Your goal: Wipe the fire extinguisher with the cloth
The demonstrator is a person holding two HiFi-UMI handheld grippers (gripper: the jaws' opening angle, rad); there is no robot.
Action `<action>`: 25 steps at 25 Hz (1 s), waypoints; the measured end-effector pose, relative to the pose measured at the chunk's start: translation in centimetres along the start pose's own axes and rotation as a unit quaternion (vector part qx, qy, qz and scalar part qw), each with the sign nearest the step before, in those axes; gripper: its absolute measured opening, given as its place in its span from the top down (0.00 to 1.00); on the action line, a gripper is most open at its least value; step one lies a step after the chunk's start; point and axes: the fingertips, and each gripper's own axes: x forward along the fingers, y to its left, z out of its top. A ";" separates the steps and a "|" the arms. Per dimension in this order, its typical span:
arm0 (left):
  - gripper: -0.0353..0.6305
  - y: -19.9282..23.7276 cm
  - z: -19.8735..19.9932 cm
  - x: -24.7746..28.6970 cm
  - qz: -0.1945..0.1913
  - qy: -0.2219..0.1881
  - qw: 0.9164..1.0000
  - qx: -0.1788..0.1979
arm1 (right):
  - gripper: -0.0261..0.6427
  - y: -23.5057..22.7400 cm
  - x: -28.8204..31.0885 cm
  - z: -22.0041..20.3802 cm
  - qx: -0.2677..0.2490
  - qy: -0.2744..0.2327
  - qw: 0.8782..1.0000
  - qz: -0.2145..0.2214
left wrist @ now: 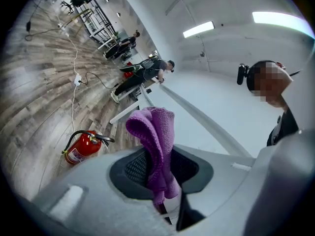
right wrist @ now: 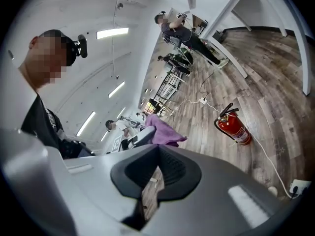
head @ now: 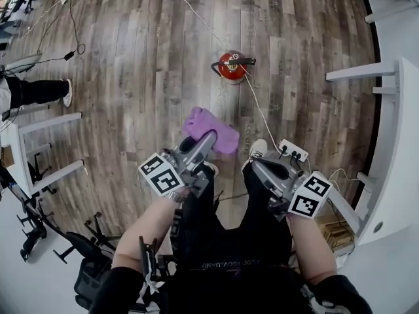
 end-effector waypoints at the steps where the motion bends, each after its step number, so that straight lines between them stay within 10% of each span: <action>1: 0.81 1.3 0.0 0.5 0.000 -0.003 1.000 -0.006 | 0.96 -0.9 0.5 -0.1 0.003 -0.006 1.000 -0.003; 25: 0.81 30.0 -3.8 14.0 -0.105 -0.014 0.988 -0.108 | 0.96 -26.1 16.6 -4.7 -0.098 -0.017 0.995 0.018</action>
